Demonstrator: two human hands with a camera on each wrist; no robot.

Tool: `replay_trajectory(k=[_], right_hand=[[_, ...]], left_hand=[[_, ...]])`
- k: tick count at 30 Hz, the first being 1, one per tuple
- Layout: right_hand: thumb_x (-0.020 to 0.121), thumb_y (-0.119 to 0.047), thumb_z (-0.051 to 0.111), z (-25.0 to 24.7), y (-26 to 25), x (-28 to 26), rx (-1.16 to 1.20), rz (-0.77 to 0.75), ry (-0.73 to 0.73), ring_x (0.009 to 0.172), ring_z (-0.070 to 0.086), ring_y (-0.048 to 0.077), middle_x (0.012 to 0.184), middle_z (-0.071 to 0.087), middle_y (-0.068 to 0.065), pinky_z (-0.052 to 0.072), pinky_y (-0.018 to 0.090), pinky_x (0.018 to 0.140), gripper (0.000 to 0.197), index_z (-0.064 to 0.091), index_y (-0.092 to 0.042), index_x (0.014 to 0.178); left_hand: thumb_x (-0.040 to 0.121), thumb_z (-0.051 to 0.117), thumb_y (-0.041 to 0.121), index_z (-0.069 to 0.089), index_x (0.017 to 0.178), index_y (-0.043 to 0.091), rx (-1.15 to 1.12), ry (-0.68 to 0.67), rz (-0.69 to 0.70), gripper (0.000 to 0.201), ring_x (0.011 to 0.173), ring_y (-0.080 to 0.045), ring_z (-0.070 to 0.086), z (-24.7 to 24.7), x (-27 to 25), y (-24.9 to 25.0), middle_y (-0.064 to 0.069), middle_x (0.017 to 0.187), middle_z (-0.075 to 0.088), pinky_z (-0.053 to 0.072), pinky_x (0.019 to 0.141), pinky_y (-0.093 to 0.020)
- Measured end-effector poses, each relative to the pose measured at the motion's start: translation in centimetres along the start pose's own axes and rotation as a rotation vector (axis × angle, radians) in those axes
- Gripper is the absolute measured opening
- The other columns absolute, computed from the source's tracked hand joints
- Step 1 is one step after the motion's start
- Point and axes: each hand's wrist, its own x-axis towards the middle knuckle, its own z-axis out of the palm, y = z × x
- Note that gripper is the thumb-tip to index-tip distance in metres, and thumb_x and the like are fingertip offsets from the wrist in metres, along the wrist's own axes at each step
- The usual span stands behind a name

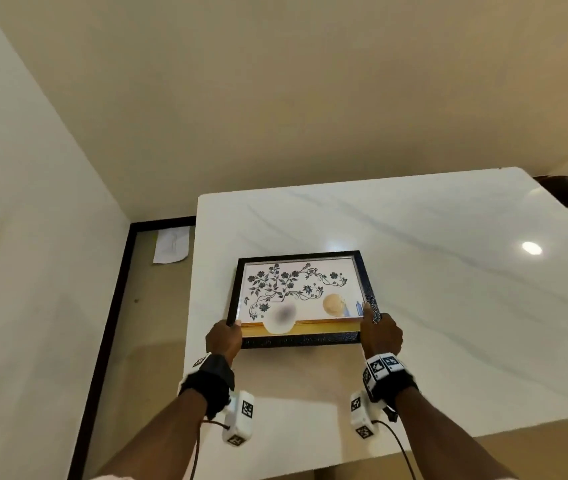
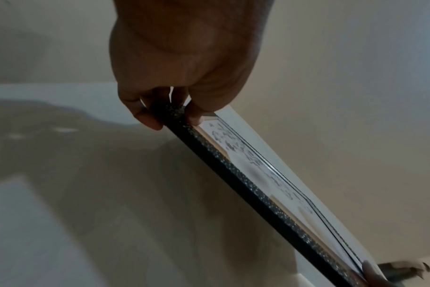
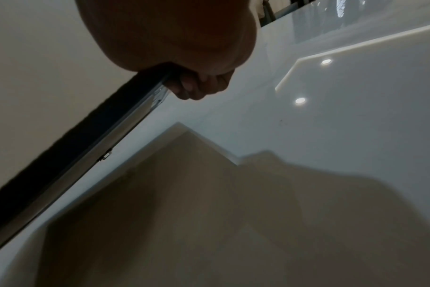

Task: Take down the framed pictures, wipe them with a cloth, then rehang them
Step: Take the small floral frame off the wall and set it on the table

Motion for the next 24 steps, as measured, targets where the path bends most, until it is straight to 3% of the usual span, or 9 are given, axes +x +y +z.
replay_trajectory(k=[7, 11, 15, 20, 24], right_hand=[[0.098, -0.053, 0.044, 0.0, 2.4, 5.0, -0.045, -0.051, -0.072, 0.106, 0.058, 0.042, 0.112, 0.063, 0.029, 0.043, 0.042, 0.086, 0.057, 0.061, 0.0, 0.109], [0.1, -0.052, 0.042, 0.1, 2.8, 7.1, -0.065, -0.066, -0.086, 0.104, 0.059, 0.043, 0.111, 0.063, 0.029, 0.043, 0.043, 0.084, 0.056, 0.056, 0.001, 0.11], [0.1, -0.035, 0.048, 0.4, 3.1, 8.5, -0.122, -0.111, -0.083, 0.104, 0.059, 0.043, 0.112, 0.063, 0.029, 0.043, 0.043, 0.084, 0.04, 0.05, 0.001, 0.117], [0.097, -0.023, 0.054, 0.5, 4.3, 10.2, -0.282, -0.184, -0.136, 0.108, 0.053, 0.044, 0.114, 0.057, 0.032, 0.038, 0.043, 0.09, 0.033, 0.057, 0.007, 0.111], [0.094, -0.027, 0.056, -0.3, 4.6, 11.5, -0.338, -0.122, -0.145, 0.113, 0.048, 0.041, 0.118, 0.053, 0.026, 0.039, 0.042, 0.094, 0.035, 0.062, 0.002, 0.114]], left_hand=[[0.097, 0.056, 0.029, 0.066, 0.121, 0.003, -0.009, 0.118, -0.002, 0.036, 0.107, -0.04, 0.06, 4.9, -1.5, 0.4, -0.023, 0.114, 0.067, 0.047, 0.089, -0.038], [0.094, 0.062, 0.021, 0.066, 0.121, 0.005, -0.004, 0.106, 0.034, 0.031, 0.106, -0.038, 0.061, 6.1, -1.8, 1.2, -0.02, 0.113, 0.068, 0.046, 0.086, -0.034], [0.088, 0.068, 0.012, 0.068, 0.118, 0.005, -0.011, 0.103, 0.044, 0.031, 0.106, -0.036, 0.062, 6.8, -1.6, 2.0, -0.018, 0.113, 0.069, 0.044, 0.085, -0.028], [0.085, 0.071, 0.013, 0.069, 0.117, 0.005, 0.051, 0.144, 0.085, 0.033, 0.099, -0.039, 0.064, 7.7, -1.0, 1.7, -0.022, 0.107, 0.07, 0.052, 0.086, -0.039], [0.084, 0.072, 0.008, 0.068, 0.119, 0.005, 0.065, 0.104, 0.145, 0.036, 0.1, -0.038, 0.065, 8.1, -1.0, 2.0, -0.022, 0.107, 0.07, 0.048, 0.084, -0.033]])
